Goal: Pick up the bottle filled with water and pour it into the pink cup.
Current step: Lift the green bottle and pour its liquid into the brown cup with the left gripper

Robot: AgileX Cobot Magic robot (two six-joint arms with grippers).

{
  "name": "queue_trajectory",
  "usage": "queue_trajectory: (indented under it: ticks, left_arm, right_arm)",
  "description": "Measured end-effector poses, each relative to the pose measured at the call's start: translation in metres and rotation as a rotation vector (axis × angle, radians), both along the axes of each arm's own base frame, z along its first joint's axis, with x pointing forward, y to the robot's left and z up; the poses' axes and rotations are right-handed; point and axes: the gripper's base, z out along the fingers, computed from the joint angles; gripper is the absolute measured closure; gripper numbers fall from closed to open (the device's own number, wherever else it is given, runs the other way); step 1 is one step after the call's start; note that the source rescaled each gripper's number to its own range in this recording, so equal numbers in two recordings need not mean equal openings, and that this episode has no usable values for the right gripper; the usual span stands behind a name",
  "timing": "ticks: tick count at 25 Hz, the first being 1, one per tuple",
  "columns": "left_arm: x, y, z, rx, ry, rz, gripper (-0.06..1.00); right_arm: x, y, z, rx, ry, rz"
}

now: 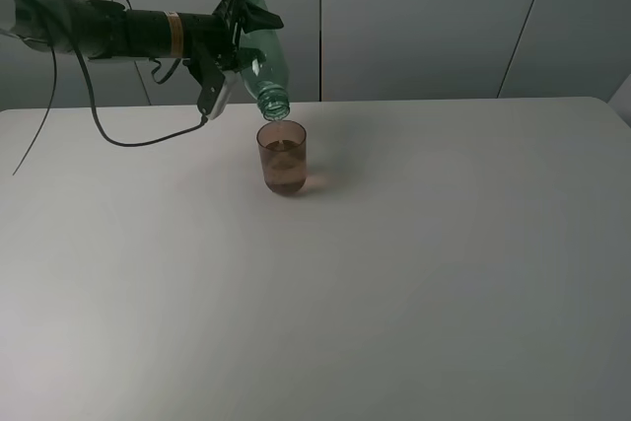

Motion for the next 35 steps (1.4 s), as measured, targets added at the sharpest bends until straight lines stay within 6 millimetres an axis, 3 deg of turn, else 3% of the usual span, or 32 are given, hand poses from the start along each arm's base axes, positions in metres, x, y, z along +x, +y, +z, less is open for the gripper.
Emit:
queue_trajectory:
  ticks: [35]
  left_arm:
    - [-0.006,-0.014,0.012,0.07,-0.174,-0.07,0.94]
  right_arm:
    - [0.0,0.0,0.0,0.0,0.0,0.0]
